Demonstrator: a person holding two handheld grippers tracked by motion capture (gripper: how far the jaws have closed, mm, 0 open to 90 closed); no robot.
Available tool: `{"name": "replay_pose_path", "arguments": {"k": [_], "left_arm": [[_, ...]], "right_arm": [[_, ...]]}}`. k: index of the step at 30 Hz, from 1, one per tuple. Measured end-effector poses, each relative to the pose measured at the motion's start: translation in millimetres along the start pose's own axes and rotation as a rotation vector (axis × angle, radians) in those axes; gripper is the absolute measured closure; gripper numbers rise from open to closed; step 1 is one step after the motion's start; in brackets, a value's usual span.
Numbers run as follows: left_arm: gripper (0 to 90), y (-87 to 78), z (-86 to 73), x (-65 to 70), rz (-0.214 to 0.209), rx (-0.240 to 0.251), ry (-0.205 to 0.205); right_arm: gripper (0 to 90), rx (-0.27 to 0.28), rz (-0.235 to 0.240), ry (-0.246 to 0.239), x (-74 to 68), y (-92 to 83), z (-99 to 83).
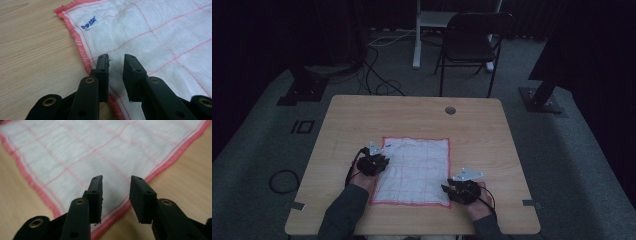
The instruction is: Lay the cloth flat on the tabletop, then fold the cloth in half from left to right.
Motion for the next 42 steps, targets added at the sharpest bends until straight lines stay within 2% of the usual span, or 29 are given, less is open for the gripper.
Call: {"name": "replay_pose_path", "arguments": {"k": [4, 9, 14, 26, 34, 42], "left_arm": [[72.6, -6.4, -2.8, 4.4, -0.003, 0.011, 0.001], [70.1, -20.5, -9.6, 14.2, -0.016, 0.041, 0.019], [67.2, -33.5, -17.1, 18.8, -0.027, 0.077, -0.007], [60.7, -54.4, -22.7, 31.4, -0.044, 0.126, -0.014], [60.1, -60.2, -22.9, 29.4, -0.04, 0.142, -0.024], [57.4, -56.0, -22.0, 23.8, -0.034, 0.141, -0.045]], "right_arm": [[61.7, 0.013, -0.016, 0.004, 5.3, 6.5, 9.1], [61.7, 0.004, -0.042, -0.029, 8.9, 22.2, 15.8], [61.8, -0.006, -0.048, -0.031, 10.7, 30.0, 15.9], [61.7, -0.001, -0.046, -0.01, 12.7, 29.3, 11.3], [61.1, 0.02, -0.049, -0.005, 11.7, 23.1, 13.6], [60.5, 0.039, -0.052, 0.004, 14.1, 18.7, 15.4]]}}
Point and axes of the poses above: each handheld gripper's, and its own axes: y roughly forward along the jaws, z roughly out of its top, x roughly to its right, the point moved 9 cm from there along y, roughly forward along the jaws, and after that the axes turned 4 degrees about -z, right-handed, at the moved point
